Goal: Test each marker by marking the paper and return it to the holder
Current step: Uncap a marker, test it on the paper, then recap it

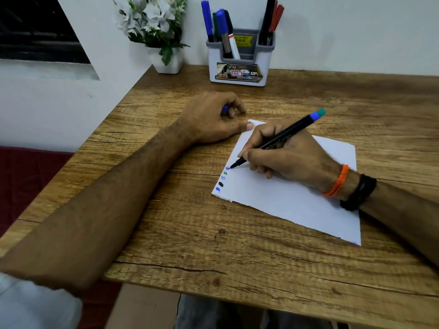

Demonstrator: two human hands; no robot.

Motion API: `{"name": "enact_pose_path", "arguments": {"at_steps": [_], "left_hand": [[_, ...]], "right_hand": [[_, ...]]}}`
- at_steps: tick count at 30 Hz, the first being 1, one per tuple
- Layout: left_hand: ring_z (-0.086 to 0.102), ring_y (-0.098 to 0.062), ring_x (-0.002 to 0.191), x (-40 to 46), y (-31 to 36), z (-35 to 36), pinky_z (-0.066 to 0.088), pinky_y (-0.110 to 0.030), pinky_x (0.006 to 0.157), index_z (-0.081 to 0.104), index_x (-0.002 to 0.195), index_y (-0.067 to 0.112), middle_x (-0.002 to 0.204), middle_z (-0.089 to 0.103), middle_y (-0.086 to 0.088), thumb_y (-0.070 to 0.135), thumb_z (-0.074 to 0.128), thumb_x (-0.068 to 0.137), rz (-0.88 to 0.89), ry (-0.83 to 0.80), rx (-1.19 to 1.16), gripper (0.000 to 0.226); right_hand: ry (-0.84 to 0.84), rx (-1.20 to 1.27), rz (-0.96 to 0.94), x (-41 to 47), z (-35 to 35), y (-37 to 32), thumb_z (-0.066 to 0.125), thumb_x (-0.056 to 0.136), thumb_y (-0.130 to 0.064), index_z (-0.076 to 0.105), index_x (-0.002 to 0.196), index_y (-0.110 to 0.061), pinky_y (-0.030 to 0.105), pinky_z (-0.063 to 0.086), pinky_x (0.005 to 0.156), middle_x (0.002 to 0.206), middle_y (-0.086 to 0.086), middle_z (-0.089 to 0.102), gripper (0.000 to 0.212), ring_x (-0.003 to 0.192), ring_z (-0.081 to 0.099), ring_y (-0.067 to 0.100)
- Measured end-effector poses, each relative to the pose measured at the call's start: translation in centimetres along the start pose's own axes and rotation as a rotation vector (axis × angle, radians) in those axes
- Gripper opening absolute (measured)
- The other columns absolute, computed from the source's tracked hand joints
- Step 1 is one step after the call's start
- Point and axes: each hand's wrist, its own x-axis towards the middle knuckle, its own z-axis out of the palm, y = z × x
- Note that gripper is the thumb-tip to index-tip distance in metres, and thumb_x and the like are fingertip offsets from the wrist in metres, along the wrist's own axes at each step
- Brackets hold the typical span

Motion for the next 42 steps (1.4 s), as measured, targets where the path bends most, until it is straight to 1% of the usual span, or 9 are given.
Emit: {"name": "enact_pose_path", "arguments": {"at_steps": [7, 12, 19, 23, 24, 26, 29, 34, 42], "left_hand": [[0.051, 0.004, 0.072, -0.2, 0.3, -0.3, 0.037, -0.023, 0.061, 0.064, 0.105, 0.034, 0.082, 0.061, 0.016, 0.074, 0.050, 0.067, -0.010, -0.021, -0.001, 0.057], [0.056, -0.006, 0.085, 0.0, 0.4, -1.2, 0.045, -0.025, 0.071, 0.063, 0.114, 0.023, 0.100, 0.063, 0.007, 0.051, 0.063, 0.085, -0.110, -0.016, -0.132, 0.040], [0.056, 0.005, 0.083, 0.1, 1.2, -1.9, 0.044, -0.014, 0.074, 0.059, 0.112, 0.024, 0.097, 0.061, 0.013, 0.016, 0.057, 0.095, -0.225, 0.028, -0.337, 0.019], [0.051, -0.012, 0.060, 0.2, 1.7, -2.0, 0.050, -0.025, 0.065, 0.069, 0.110, 0.026, 0.083, 0.060, -0.005, 0.011, 0.057, 0.095, -0.187, 0.034, -0.400, 0.024], [0.051, -0.017, 0.058, 0.2, 1.8, -2.1, 0.046, -0.027, 0.086, 0.070, 0.111, 0.024, 0.082, 0.061, -0.010, 0.009, 0.058, 0.094, -0.176, 0.036, -0.442, 0.026], [0.059, -0.014, 0.063, 0.0, 2.2, -2.2, 0.047, -0.023, 0.063, 0.070, 0.113, 0.021, 0.086, 0.065, -0.006, 0.006, 0.062, 0.091, -0.151, 0.034, -0.537, 0.028], [0.069, -0.016, 0.074, 0.0, 2.6, -2.4, 0.060, -0.035, 0.073, 0.068, 0.109, 0.012, 0.099, 0.068, -0.006, 0.003, 0.069, 0.084, -0.180, 0.061, -0.643, 0.027], [0.067, -0.013, 0.072, -0.1, 2.9, -2.5, 0.056, -0.024, 0.065, 0.068, 0.093, 0.011, 0.095, 0.070, -0.010, 0.004, 0.072, 0.082, -0.133, 0.122, -0.706, 0.013], [0.065, -0.009, 0.075, 0.1, 2.7, -2.3, 0.055, -0.027, 0.067, 0.072, 0.099, 0.009, 0.086, 0.070, -0.001, 0.010, 0.070, 0.084, -0.099, 0.113, -0.669, 0.015]], "right_hand": [[0.117, 0.305, 0.033, 0.6, -0.5, 0.4, 0.063, 0.085, 0.003, 0.068, 0.072, -0.002, 0.016, 0.041, 0.042, 0.056, 0.003, 0.062, 0.015, 0.044, 0.052, 0.008], [0.183, 0.409, 0.030, 1.2, -1.6, -0.2, 0.067, 0.083, -0.007, 0.068, 0.077, -0.011, 0.019, 0.044, 0.046, 0.063, 0.003, 0.064, 0.007, 0.049, 0.055, 0.009], [0.280, 0.294, 0.018, 1.4, -3.1, -0.8, 0.065, 0.090, -0.013, 0.066, 0.080, -0.015, 0.022, 0.045, 0.053, 0.075, 0.004, 0.072, 0.010, 0.056, 0.059, 0.012], [0.298, 0.374, 0.051, 1.5, -4.2, -0.9, 0.056, 0.095, -0.016, 0.070, 0.090, -0.013, 0.023, 0.044, 0.053, 0.084, 0.008, 0.074, 0.015, 0.055, 0.059, 0.013], [0.293, 0.389, 0.053, 1.6, -4.4, -0.9, 0.053, 0.096, -0.017, 0.071, 0.093, -0.013, 0.023, 0.043, 0.053, 0.086, 0.009, 0.074, 0.019, 0.056, 0.059, 0.013], [0.286, 0.411, 0.060, 1.6, -4.8, -0.7, 0.049, 0.097, -0.017, 0.073, 0.098, -0.012, 0.023, 0.043, 0.053, 0.090, 0.011, 0.075, 0.025, 0.056, 0.059, 0.014], [0.286, 0.446, 0.066, 1.6, -5.2, -0.6, 0.045, 0.096, -0.016, 0.073, 0.098, -0.011, 0.022, 0.043, 0.051, 0.091, 0.012, 0.075, 0.029, 0.055, 0.058, 0.015], [0.299, 0.474, 0.068, 1.7, -5.5, -0.3, 0.043, 0.096, -0.016, 0.072, 0.097, -0.011, 0.023, 0.041, 0.051, 0.090, 0.012, 0.075, 0.029, 0.053, 0.057, 0.014], [0.336, 0.431, 0.051, 1.8, -5.4, 0.1, 0.047, 0.095, -0.012, 0.072, 0.095, -0.010, 0.022, 0.043, 0.049, 0.090, 0.014, 0.076, 0.026, 0.051, 0.056, 0.015]]}}
